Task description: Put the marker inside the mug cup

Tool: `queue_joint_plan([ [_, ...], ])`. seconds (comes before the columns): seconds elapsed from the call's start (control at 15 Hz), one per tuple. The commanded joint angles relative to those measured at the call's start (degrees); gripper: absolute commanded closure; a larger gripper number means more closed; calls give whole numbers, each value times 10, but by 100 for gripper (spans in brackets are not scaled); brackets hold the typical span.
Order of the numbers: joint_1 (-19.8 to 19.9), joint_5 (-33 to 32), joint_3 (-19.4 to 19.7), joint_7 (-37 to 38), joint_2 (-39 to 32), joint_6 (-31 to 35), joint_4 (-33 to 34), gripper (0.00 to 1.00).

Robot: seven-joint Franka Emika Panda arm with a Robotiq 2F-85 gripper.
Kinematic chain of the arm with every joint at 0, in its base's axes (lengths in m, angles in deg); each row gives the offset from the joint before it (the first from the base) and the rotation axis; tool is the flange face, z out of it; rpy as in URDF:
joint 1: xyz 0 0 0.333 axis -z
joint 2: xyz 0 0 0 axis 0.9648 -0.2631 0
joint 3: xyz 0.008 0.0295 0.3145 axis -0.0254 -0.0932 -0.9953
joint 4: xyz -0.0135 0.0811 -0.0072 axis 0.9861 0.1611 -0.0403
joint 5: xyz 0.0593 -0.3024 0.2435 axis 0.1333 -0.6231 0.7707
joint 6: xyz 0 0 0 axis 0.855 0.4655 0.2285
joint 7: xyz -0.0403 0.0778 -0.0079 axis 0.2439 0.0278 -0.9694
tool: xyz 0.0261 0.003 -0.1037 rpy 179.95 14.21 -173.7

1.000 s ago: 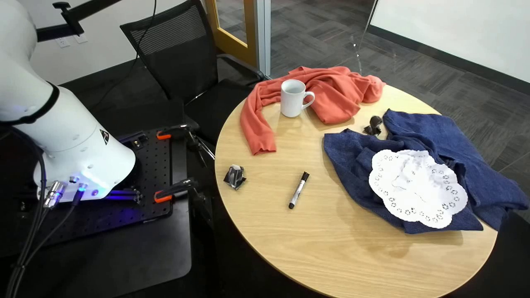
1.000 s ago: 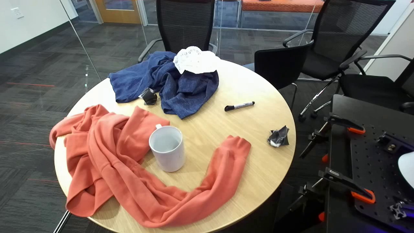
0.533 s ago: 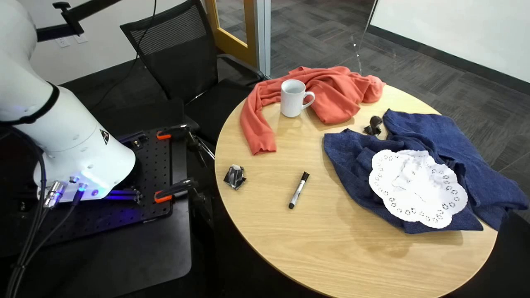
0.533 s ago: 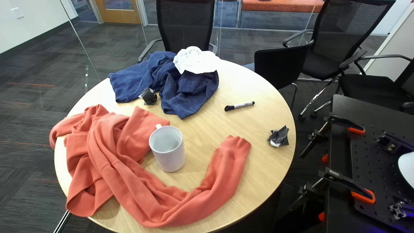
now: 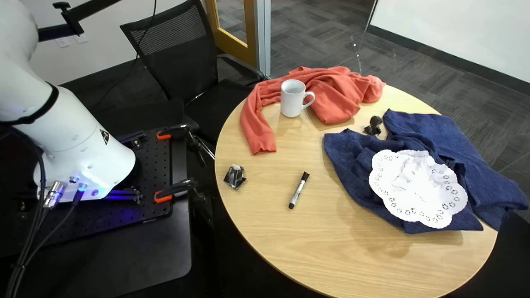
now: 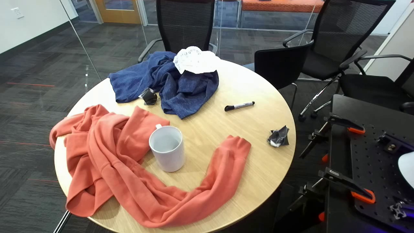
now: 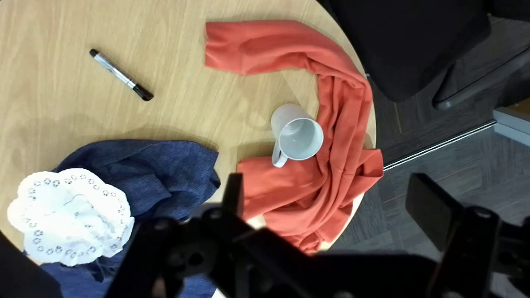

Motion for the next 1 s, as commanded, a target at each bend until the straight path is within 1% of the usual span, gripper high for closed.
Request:
queue_joint_plan([
  [0.0, 17, -22, 9, -38, -32, 44, -11, 0],
  [0.27, 34, -47, 28, -86, -56, 90, -43, 0],
  [0.47, 46, -60, 42, -111, -62, 110, -70, 0],
  [0.53, 50, -66, 44, -109, -61, 108, -77, 0],
  [0.6, 44, -54, 40, -99, -69, 93, -59, 0],
  [0.93, 45, -55, 39, -99, -70, 94, -62, 0],
])
